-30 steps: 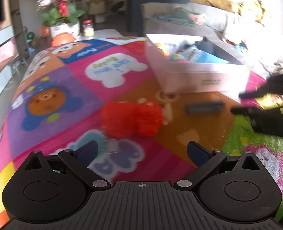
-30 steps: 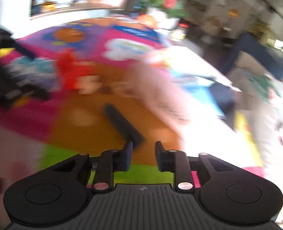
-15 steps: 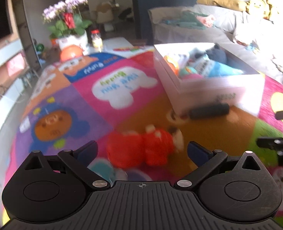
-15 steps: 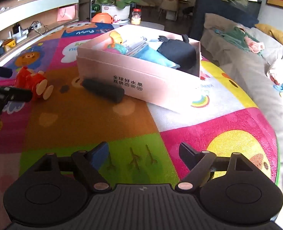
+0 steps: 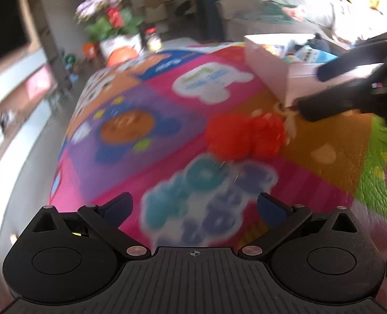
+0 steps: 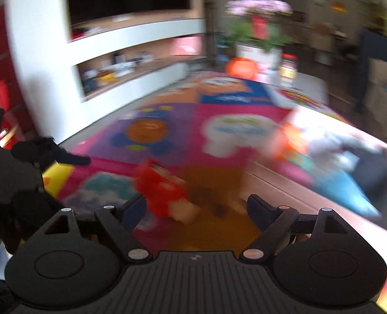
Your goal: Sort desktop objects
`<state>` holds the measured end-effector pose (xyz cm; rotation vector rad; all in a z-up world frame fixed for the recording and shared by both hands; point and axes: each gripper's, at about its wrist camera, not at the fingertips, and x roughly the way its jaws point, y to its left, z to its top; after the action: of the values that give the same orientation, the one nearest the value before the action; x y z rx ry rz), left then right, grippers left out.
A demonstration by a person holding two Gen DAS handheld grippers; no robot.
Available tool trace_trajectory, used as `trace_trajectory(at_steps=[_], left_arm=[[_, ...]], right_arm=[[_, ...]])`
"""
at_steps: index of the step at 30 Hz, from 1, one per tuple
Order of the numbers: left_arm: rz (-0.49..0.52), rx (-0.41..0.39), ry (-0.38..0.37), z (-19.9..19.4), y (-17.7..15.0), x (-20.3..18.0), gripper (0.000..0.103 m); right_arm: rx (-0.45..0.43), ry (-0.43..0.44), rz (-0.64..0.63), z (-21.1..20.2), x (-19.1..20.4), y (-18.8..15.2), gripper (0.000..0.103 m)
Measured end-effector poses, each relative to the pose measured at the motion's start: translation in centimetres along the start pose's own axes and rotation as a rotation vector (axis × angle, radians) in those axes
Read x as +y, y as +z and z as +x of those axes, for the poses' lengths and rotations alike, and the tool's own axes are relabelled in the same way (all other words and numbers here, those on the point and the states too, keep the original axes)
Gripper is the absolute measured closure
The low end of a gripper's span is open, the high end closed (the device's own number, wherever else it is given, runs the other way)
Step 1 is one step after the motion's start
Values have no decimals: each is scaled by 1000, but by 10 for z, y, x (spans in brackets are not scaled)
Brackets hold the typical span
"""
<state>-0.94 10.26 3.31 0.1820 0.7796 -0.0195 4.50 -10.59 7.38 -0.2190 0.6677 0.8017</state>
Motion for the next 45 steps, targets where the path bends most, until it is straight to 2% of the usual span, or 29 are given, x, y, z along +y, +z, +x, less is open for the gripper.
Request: trace_trajectory(at_steps=[3,7,9,10,11,14,17,20,25,26,28,30,33,36,39,43,45], left_arm=[[-81,-1,-18,-10,-9,17,0],[-125,-9,-58,-16,-12,20,0],[-115,-17,-76,-18,-12,17,0],[-111,-20,-86,-19,-12,15,0],[-108,-22,-99,-19,-11,13,0],[-88,-24,-132,-12,-4,2,0],[-53,-25,-180,-5,3,-15,0],[-19,-12,-234,7,14,-37,0],[23,-28,-301,32,45,-81,0],[22,-30,-312,37,52,-90,0],[10,-41,-326,45,68,-109,0],[-17,-62,-332,51,79,-124,0],[-84,-56,-289,70,91,-141,0],[-116,-22,-243,92,97,-152,0],[-126,-7,-202,102,99,-157,0],[-98,-14,-179,103,102,-161,0],[-84,-14,-165,104,101,-162,4]], right_arm=[[35,66,-52,36,16,18,18],[128,77,-54,94,19,26,19],[169,91,-27,108,18,22,43],[180,91,-16,108,19,20,47],[171,78,-7,103,20,17,55],[125,73,10,69,16,3,55],[91,29,58,28,3,-16,55],[75,-80,132,-14,-21,-37,55],[32,-339,247,-59,-63,-68,55],[27,-372,285,-61,-72,-74,54],[6,-426,355,-64,-86,-87,46],[-42,-485,401,-69,-92,-101,31],[-113,-558,465,-78,-95,-120,24],[-150,-564,542,-85,-100,-135,17],[-168,-582,559,-87,-100,-144,13],[-149,-572,572,-82,-105,-145,11],[-143,-567,567,-79,-105,-144,7]])
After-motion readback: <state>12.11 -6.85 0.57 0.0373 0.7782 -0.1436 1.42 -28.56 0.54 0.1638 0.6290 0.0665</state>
